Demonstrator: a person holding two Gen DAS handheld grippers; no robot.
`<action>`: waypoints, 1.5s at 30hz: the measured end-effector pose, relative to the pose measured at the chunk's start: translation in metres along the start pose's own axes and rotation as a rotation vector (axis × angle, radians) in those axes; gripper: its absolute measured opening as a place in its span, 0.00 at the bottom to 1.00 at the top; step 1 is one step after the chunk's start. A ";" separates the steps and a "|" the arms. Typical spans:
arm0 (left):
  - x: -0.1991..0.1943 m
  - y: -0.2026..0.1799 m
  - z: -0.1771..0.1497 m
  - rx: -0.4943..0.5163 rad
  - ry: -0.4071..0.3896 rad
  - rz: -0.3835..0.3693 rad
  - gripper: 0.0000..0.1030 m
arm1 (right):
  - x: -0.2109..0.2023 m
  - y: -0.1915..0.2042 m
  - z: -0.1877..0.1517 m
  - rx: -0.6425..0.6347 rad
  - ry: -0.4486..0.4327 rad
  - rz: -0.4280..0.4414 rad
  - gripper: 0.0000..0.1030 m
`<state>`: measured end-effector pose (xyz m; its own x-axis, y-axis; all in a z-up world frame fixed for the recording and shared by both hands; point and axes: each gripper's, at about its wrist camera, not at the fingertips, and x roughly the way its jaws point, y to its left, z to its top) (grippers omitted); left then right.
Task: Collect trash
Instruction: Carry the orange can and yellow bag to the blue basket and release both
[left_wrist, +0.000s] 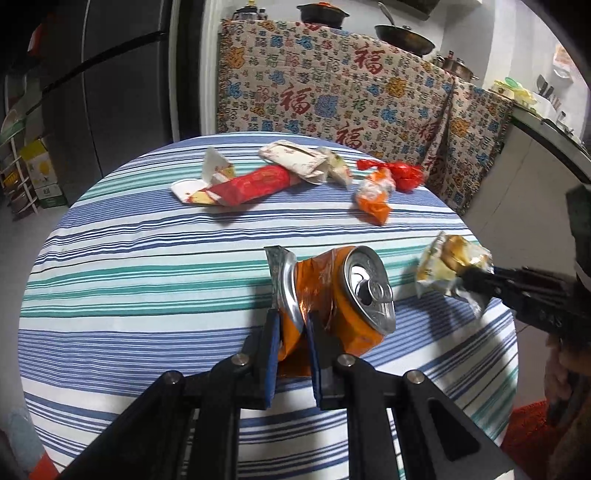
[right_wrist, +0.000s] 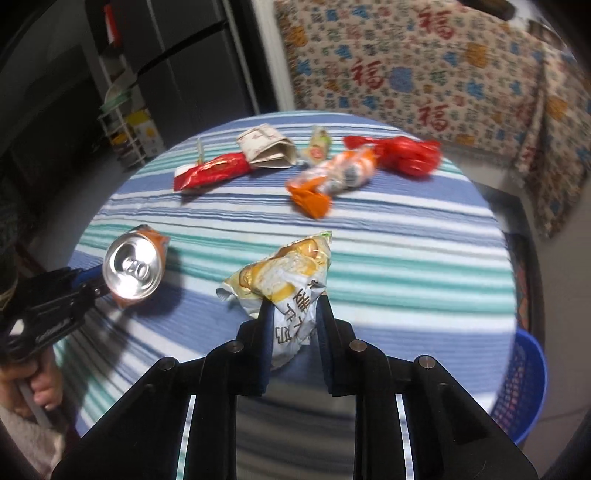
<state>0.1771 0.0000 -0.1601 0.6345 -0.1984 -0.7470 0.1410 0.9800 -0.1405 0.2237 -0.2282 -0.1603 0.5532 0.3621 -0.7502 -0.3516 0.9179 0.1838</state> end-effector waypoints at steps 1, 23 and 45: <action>-0.001 -0.004 -0.002 0.006 0.000 -0.003 0.14 | -0.005 -0.003 -0.004 0.016 -0.008 -0.002 0.20; 0.001 -0.027 -0.002 0.052 -0.011 0.030 0.14 | -0.019 -0.023 -0.020 0.048 -0.035 0.026 0.20; 0.004 -0.025 -0.001 0.055 -0.009 0.028 0.14 | -0.023 -0.027 -0.021 0.050 -0.035 0.026 0.20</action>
<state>0.1753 -0.0257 -0.1596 0.6456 -0.1710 -0.7443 0.1643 0.9829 -0.0834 0.2046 -0.2648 -0.1613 0.5705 0.3905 -0.7225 -0.3286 0.9148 0.2349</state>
